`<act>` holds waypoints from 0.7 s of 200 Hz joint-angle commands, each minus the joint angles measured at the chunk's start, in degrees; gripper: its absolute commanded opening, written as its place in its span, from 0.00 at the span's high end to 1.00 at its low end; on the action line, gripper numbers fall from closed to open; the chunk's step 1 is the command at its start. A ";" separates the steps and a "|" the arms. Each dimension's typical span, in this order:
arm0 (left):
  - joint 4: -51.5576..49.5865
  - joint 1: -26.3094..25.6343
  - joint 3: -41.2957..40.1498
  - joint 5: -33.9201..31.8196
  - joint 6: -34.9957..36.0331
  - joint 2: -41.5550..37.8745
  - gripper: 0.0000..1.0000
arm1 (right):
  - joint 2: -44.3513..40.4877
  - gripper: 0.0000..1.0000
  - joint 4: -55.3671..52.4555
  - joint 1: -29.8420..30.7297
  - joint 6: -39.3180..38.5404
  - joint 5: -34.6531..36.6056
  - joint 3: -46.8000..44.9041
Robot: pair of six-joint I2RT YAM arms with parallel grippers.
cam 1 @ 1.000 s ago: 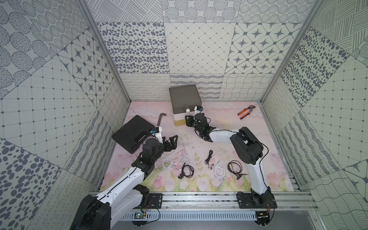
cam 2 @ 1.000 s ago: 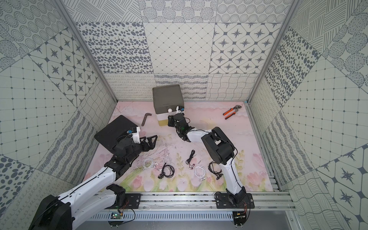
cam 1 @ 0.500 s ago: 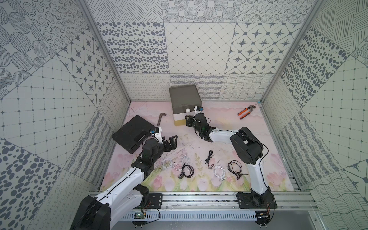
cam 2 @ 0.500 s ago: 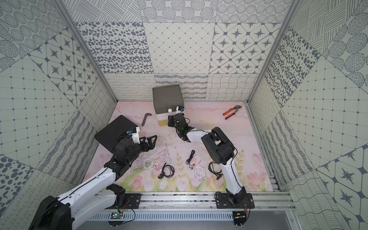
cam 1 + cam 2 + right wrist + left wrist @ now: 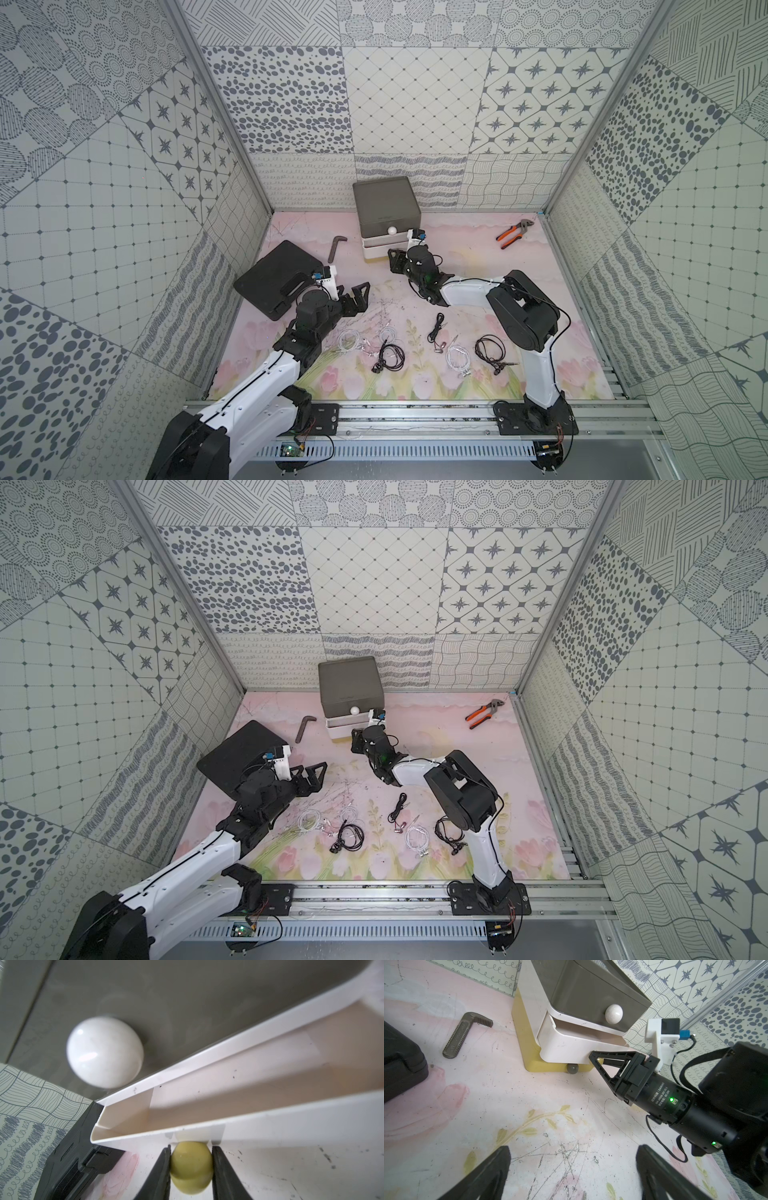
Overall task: Place the wired earphones into the drawer by color
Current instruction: Open the drawer in the storage box.
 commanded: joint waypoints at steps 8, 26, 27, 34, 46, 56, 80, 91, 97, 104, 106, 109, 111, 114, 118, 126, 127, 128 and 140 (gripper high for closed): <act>1.85 -0.18 -0.37 -1.45 1.20 -0.61 0.01 | -3.55 0.73 1.86 0.85 0.00 1.06 -3.43; 1.92 -0.17 -0.55 -2.00 1.28 -0.99 0.01 | -4.88 0.73 2.05 1.17 0.02 1.43 -5.06; 1.92 -0.17 -0.60 -2.04 1.28 -1.02 0.01 | -4.96 0.73 2.05 1.16 -0.02 1.45 -5.09; 1.94 -0.18 -0.73 -2.21 1.37 -1.26 0.01 | -5.40 0.73 2.05 1.29 -0.06 1.39 -5.72; 2.02 -0.18 -0.92 -2.49 1.55 -1.70 0.01 | -6.16 0.73 2.05 1.40 0.02 1.59 -6.70; 2.14 -0.18 -1.16 -2.61 1.58 -2.17 0.01 | -6.85 0.73 2.03 1.66 0.02 1.69 -7.49; 2.14 -0.18 -1.46 -2.87 1.73 -2.90 0.01 | -8.84 0.73 1.82 2.28 1.38 1.96 -9.77; 2.14 -0.18 -1.51 -2.95 1.73 -3.06 0.01 | -9.71 0.73 1.66 2.62 1.81 2.17 -10.86; 2.18 -0.18 -1.55 -2.91 1.73 -3.08 0.01 | -10.22 0.73 1.62 2.80 2.06 2.19 -11.43; 2.27 -0.18 -1.57 -2.80 1.73 -3.00 0.01 | -10.75 0.73 1.70 2.99 2.49 2.18 -12.12; 2.27 -0.11 -1.60 -2.78 1.73 -2.98 0.01 | -10.91 0.73 1.63 3.03 2.53 2.13 -12.31; 2.37 -0.13 -1.61 -2.80 1.76 -2.98 0.01 | -11.09 0.73 1.64 3.11 2.71 2.17 -12.54; 2.38 -0.19 -1.53 -2.76 1.78 -2.98 0.01 | -11.34 0.73 1.57 3.19 2.80 2.13 -12.68; 2.38 -0.27 -1.60 -2.72 1.69 -3.00 0.01 | -11.59 0.73 1.43 3.31 2.83 2.24 -12.97; 2.36 -0.18 -1.57 -2.77 1.64 -2.99 0.01 | -12.02 0.73 1.28 3.46 3.07 2.22 -13.35; 2.45 -0.20 -1.56 -2.76 1.65 -2.98 0.01 | -12.70 0.73 0.77 3.77 3.26 2.47 -13.93; 2.49 -0.19 -1.54 -2.73 1.64 -2.98 0.01 | -12.78 0.73 0.71 3.82 3.27 2.46 -14.01; 2.47 -0.18 -1.58 -2.75 1.64 -2.98 0.01 | -12.91 0.73 0.68 3.84 3.32 2.49 -14.09; 2.45 -0.15 -1.55 -2.71 1.64 -2.98 0.01 | -13.95 0.73 -0.07 4.35 3.39 2.77 -14.88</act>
